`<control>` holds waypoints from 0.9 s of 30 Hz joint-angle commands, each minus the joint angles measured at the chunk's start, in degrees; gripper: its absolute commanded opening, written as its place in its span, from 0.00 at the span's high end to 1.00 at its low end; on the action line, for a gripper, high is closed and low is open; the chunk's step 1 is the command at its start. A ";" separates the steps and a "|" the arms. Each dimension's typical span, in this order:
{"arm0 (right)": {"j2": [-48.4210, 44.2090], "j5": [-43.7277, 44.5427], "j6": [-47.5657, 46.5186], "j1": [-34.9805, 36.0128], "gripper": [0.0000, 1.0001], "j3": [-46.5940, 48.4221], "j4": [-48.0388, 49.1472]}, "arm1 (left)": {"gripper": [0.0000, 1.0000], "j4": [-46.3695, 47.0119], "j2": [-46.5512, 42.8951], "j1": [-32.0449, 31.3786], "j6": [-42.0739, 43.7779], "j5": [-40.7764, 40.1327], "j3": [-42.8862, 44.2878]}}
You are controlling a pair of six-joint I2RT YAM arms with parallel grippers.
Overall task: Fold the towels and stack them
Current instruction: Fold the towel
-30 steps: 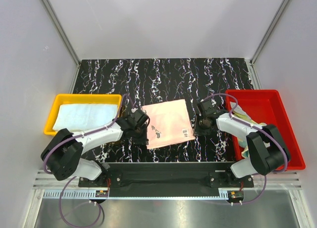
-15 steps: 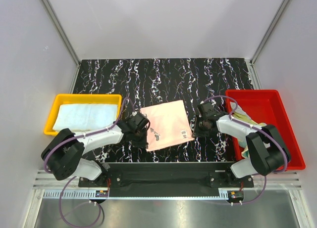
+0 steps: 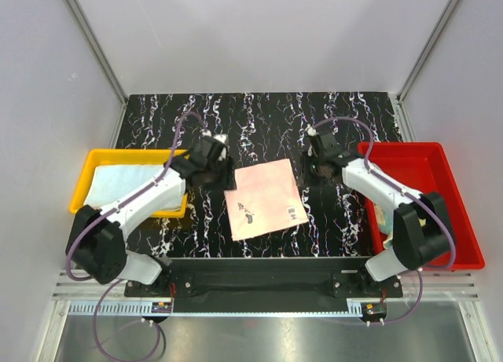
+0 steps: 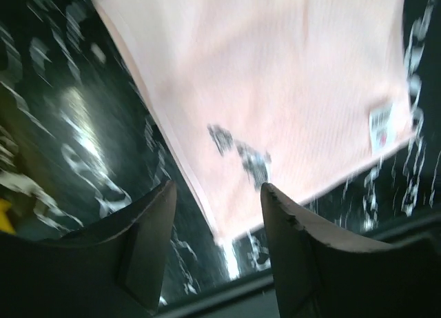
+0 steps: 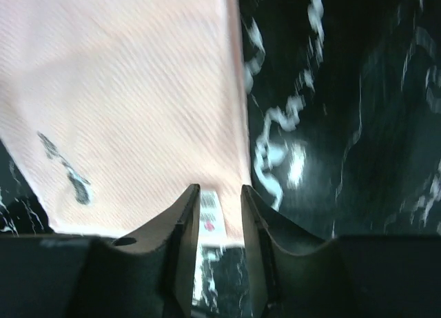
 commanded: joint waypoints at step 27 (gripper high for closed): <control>37.06 -8.93 -20.56 -5.72 0.82 28.91 4.77 | 0.66 4.38 35.98 13.35 17.36 0.34 23.66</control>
